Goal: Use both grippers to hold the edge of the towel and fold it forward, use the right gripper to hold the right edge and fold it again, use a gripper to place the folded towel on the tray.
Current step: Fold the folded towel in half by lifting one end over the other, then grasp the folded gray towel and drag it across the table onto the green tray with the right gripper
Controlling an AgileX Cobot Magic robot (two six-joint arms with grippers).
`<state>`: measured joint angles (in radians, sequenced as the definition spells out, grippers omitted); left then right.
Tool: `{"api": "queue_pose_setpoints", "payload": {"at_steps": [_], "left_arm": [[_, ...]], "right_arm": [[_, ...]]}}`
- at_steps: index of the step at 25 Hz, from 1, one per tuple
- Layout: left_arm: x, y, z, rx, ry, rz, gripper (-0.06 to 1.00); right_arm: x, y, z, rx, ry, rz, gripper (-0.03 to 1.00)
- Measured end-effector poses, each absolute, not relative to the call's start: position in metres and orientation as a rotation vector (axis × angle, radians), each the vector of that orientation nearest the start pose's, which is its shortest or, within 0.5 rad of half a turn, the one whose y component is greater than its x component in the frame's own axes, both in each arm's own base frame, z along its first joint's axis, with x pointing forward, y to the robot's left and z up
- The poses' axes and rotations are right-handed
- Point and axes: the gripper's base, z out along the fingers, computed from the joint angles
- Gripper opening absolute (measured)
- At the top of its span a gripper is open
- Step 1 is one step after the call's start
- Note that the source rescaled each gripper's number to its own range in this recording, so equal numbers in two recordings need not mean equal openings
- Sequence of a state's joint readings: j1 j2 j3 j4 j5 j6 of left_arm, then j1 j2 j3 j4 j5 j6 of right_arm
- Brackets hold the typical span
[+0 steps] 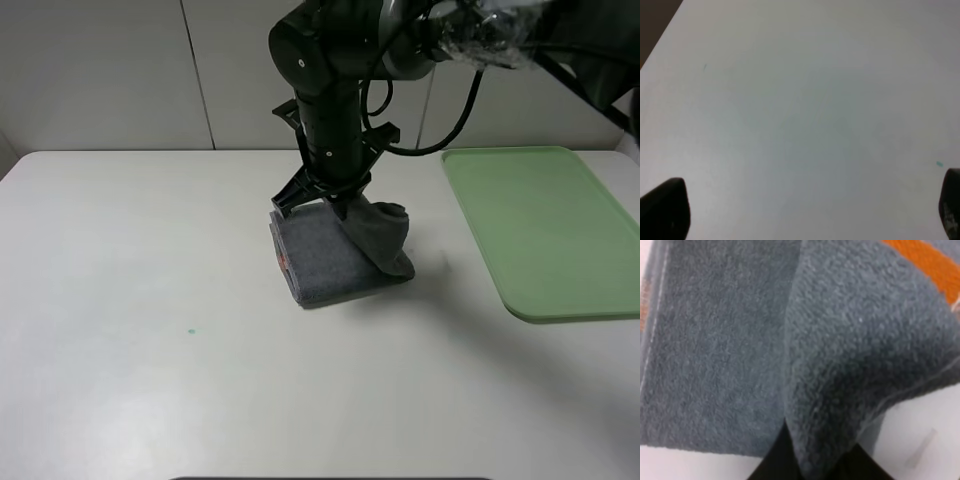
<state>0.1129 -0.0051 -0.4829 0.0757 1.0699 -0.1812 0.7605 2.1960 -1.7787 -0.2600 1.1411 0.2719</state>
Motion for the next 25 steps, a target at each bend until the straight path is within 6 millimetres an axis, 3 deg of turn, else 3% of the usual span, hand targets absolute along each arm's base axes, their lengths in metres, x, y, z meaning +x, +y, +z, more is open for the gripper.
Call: {"api": "queue_pose_setpoints", "payload": {"at_steps": [13, 14, 15, 17, 18, 21, 25], "left_arm": [[-0.005, 0.006, 0.272, -0.306, 2.041, 0.049, 1.00], [-0.005, 0.006, 0.272, -0.306, 2.041, 0.049, 1.00], [-0.005, 0.006, 0.272, -0.306, 2.041, 0.049, 1.00], [-0.005, 0.006, 0.272, -0.306, 2.041, 0.049, 1.00], [-0.005, 0.006, 0.272, -0.306, 2.041, 0.049, 1.00], [-0.005, 0.006, 0.272, -0.306, 2.041, 0.049, 1.00], [-0.005, 0.006, 0.272, -0.306, 2.041, 0.049, 1.00]], "right_arm": [[0.339, 0.304, 0.175, -0.798, 2.840, -0.095, 0.09], [0.338, 0.305, 0.175, -0.789, 2.842, -0.079, 0.15], [0.338, 0.306, 0.175, -0.775, 2.847, -0.055, 0.27], [0.337, 0.309, 0.175, -0.737, 2.856, 0.000, 0.65], [0.337, 0.311, 0.175, -0.714, 2.862, 0.030, 0.80], [0.336, 0.313, 0.175, -0.685, 2.874, 0.067, 0.96], [0.336, 0.313, 0.174, -0.676, 2.880, 0.078, 1.00]]}}
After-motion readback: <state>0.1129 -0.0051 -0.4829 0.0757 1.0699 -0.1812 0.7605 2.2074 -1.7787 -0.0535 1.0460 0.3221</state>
